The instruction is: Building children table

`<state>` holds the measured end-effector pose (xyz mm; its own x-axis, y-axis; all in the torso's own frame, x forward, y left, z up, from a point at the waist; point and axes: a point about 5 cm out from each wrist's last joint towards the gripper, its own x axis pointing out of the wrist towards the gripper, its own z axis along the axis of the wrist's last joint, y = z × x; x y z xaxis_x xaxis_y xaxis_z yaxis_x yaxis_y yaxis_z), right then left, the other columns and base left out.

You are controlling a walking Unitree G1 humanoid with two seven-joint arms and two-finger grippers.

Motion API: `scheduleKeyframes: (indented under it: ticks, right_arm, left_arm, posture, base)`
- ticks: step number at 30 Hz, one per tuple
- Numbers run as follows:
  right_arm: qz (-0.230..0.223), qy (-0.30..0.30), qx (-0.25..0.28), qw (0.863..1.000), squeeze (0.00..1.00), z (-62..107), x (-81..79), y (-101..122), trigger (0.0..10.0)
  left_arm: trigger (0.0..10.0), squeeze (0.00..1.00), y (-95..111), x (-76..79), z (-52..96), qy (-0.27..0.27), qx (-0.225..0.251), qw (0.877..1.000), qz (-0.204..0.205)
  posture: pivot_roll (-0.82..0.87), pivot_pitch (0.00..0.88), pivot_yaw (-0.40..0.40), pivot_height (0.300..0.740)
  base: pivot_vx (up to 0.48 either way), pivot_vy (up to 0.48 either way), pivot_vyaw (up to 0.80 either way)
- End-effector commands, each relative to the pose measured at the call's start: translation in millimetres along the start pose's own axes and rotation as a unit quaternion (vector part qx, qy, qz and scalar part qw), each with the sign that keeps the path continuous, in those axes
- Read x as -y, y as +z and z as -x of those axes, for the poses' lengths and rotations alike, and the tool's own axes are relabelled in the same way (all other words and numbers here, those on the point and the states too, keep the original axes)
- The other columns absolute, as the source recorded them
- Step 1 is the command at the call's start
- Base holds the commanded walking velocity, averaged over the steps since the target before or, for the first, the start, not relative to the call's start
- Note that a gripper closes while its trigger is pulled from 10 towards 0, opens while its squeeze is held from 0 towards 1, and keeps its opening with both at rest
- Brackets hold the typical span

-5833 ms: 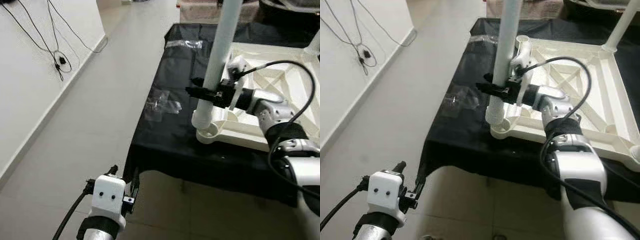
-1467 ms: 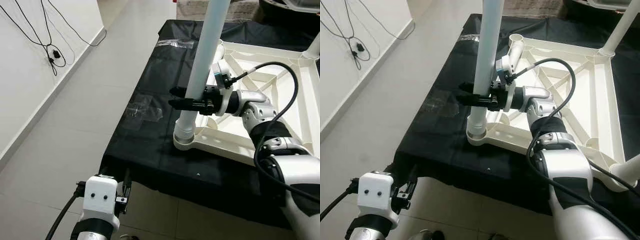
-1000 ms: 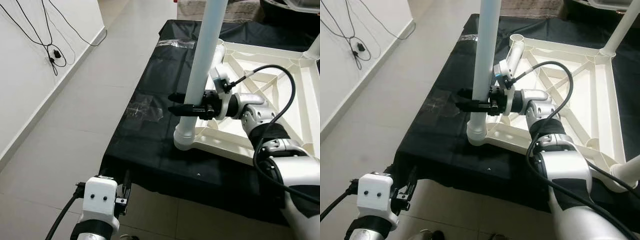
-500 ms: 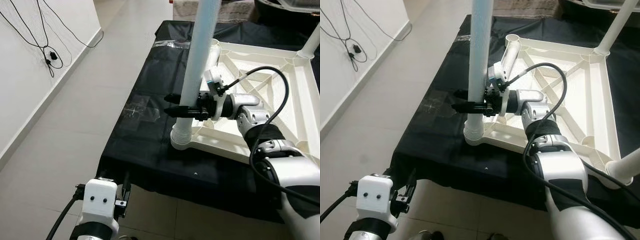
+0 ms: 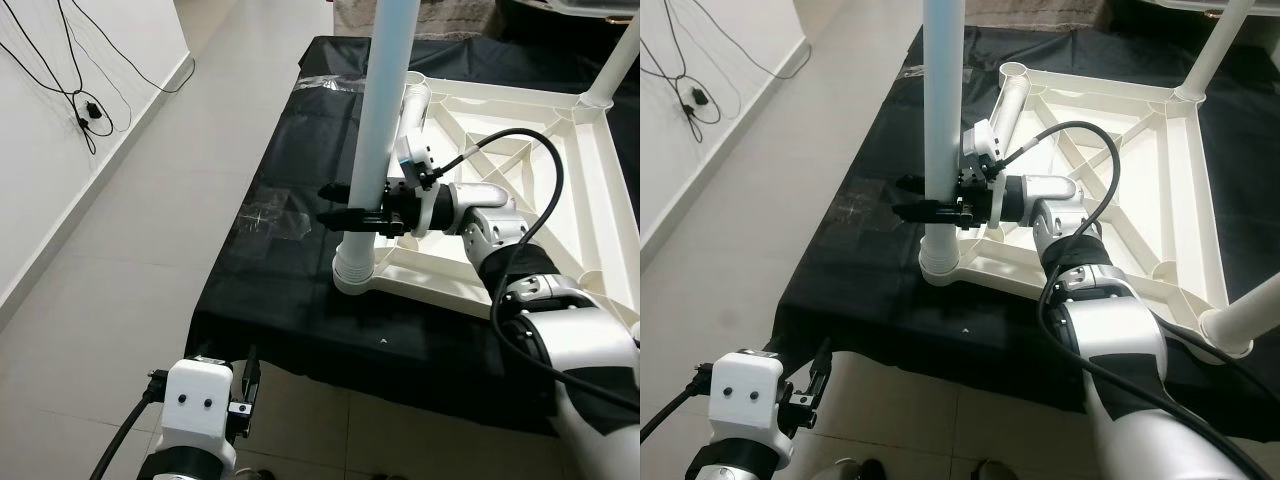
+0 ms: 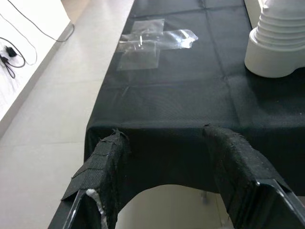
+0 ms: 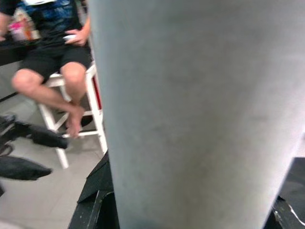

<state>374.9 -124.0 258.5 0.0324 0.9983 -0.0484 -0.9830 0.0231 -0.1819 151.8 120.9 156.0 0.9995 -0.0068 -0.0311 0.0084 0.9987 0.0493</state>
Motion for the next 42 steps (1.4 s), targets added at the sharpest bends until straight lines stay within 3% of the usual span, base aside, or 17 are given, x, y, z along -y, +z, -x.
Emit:
scheduleKeyframes:
  ticks: [1, 7, 18, 20, 26, 29, 33, 34, 39, 42]
  right_arm:
    - [-0.04, 0.044, -0.025, 0.998, 0.0, -9.7, -9.9, -22, 10.0]
    - [-0.015, 0.089, -0.062, 0.994, 0.0, -29.6, -18.7, -33, 10.0]
    - [0.02, 0.115, -0.111, 0.987, 0.0, -34.1, -24.3, -42, 10.0]
    - [0.037, 0.132, -0.145, 0.98, 0.0, -34.0, -27.0, -46, 10.0]
    - [0.039, 0.14, -0.15, 0.978, 0.0, -36.4, -28.1, -46, 10.0]
    - [0.01, 0.102, -0.091, 0.991, 0.0, -39.3, -22.6, -39, 10.0]
    - [0.007, 0.074, -0.078, 0.994, 0.0, -39.0, -19.5, -38, 10.0]
    - [0.003, 0.038, -0.065, 0.997, 0.0, -36.6, -16.0, -37, 10.0]
    - [-0.009, -0.039, -0.05, 0.998, 0.0, -29.5, -9.5, -39, 10.0]
    - [-0.007, -0.122, -0.041, 0.992, 0.0, -22.0, -4.1, -43, 10.0]
  left_arm:
    - [10.0, 0.0, 1, 9.8, 4.9, -0.017, -0.009, 1.0, 0.014]
    - [10.0, 0.0, 1, 8.7, 5.9, -0.016, -0.011, 1.0, 0.012]
    - [10.0, 0.0, 1, 8.3, 6.5, -0.016, -0.013, 1.0, 0.012]
    - [10.0, 0.0, 1, 7.9, 6.3, -0.015, -0.013, 1.0, 0.012]
    - [10.0, 0.0, 1, 8.4, 5.8, -0.015, -0.012, 1.0, 0.011]
    - [10.0, 0.0, 1, 9.2, 4.0, -0.012, -0.009, 1.0, 0.011]
    - [10.0, 0.0, 0, 9.2, 2.9, -0.012, -0.008, 1.0, 0.01]
    - [10.0, 0.0, 1, 8.2, 1.2, -0.007, -0.005, 1.0, 0.014]
    - [10.0, 0.0, 1, 5.5, -4.2, -0.003, 0.002, 1.0, 0.013]
    - [10.0, 0.0, 1, 1.7, -9.7, 0.001, 0.009, 1.0, 0.007]
  posture:
    - [0.06, 0.281, 0.023, 0.74]
    - [0.07, 0.286, 0.024, 0.74]
    - [0.07, 0.288, 0.025, 0.74]
    - [0.06, 0.285, 0.025, 0.74]
    - [0.06, 0.28, 0.021, 0.74]
    - [0.06, 0.267, 0.017, 0.74]
    - [0.06, 0.253, 0.016, 0.74]
    - [0.05, 0.25, 0.018, 0.74]
    - [0.04, 0.226, 0.02, 0.74]
    - [0.03, 0.209, 0.024, 0.74]
  base:
    - [0.0, 0.0, 0.0]
    - [0.0, 0.0, 0.0]
    - [0.0, 0.0, 0.0]
    - [0.0, 0.0, 0.0]
    - [0.0, 0.0, 0.0]
    - [0.0, 0.0, 0.0]
    - [0.0, 0.0, 0.0]
    - [0.0, 0.0, 0.0]
    - [0.0, 0.0, 0.0]
    - [0.0, 0.0, 0.0]
